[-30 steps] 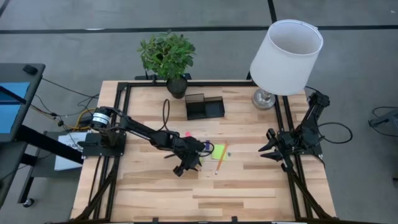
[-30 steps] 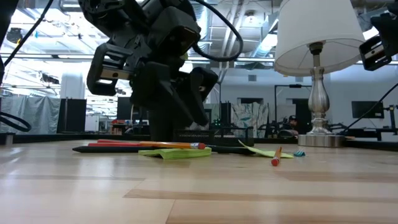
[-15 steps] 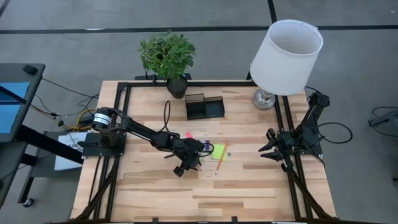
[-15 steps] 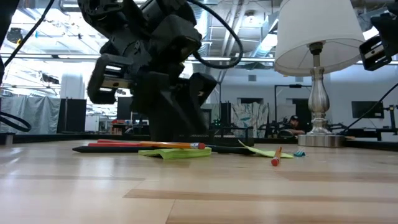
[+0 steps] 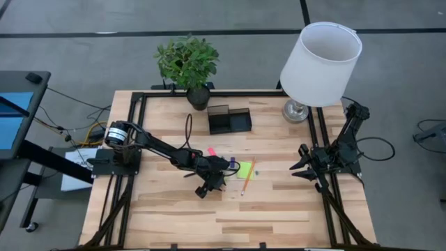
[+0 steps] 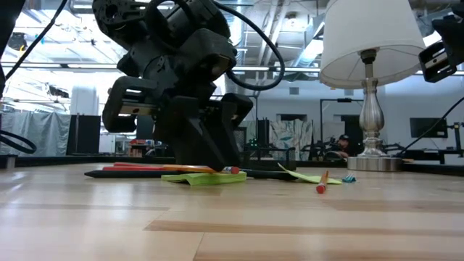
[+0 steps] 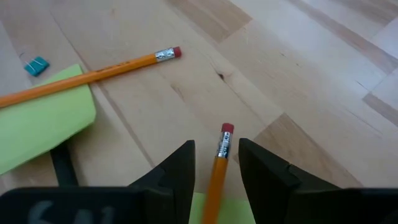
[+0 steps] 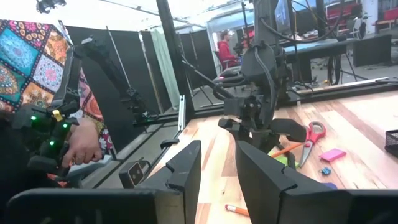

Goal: Pick and place office supplies into organizer
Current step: Put the left orange pencil into the desk organizer

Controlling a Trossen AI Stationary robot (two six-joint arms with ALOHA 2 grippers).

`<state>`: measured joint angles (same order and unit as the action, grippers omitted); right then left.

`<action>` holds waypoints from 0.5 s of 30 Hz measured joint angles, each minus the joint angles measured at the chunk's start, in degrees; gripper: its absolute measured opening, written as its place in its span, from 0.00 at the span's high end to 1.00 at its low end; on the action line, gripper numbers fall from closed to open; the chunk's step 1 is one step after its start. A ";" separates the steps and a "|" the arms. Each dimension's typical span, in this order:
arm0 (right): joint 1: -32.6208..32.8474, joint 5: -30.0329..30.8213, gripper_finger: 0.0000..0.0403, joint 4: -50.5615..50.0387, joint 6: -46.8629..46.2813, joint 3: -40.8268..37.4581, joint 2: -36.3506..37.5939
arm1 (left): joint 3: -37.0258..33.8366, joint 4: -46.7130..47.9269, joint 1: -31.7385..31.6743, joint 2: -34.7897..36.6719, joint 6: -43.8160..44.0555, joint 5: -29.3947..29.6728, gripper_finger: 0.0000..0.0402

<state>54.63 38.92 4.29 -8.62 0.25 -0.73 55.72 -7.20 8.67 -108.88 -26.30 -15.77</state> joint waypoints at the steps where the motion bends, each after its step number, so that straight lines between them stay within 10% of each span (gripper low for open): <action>1: 0.00 0.00 0.76 0.00 0.00 0.02 0.00 | 0.00 0.00 0.00 0.00 -0.02 0.00 0.71; 15: 0.00 0.00 0.76 0.00 0.01 0.00 0.00 | 0.00 0.58 0.00 0.00 0.24 -0.04 0.71</action>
<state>54.63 38.92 4.29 -8.61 0.25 -0.73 55.72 -6.62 8.67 -108.88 -26.06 -15.81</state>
